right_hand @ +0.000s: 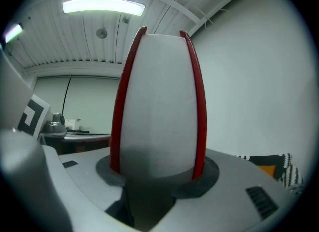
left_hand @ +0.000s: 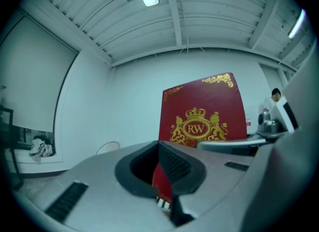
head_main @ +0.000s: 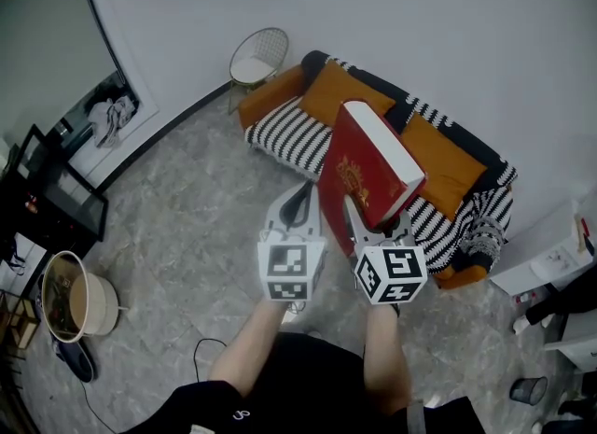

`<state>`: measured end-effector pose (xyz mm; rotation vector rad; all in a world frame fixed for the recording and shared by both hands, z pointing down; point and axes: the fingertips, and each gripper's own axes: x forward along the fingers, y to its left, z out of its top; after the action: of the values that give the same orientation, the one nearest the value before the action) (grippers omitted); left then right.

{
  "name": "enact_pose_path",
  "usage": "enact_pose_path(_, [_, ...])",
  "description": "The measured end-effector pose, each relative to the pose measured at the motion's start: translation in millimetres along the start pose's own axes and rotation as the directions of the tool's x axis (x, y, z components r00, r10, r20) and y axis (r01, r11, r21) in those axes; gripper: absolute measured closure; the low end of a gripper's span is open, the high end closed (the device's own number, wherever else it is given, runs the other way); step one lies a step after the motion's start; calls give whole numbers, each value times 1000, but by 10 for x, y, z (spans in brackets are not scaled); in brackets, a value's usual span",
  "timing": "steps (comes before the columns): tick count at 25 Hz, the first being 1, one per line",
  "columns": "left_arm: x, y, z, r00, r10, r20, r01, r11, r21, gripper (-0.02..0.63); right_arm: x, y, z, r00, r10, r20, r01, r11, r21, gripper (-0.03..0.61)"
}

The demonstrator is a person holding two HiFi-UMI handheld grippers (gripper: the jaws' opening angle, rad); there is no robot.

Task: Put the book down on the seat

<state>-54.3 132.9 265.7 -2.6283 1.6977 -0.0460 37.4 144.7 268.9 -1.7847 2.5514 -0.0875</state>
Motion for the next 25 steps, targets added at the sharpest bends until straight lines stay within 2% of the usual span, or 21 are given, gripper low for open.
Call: enact_pose_path(25, [-157, -153, 48, 999, 46, 26, -46, 999, 11, 600, -383, -229, 156, 998, -40, 53, 39, 999, 13, 350])
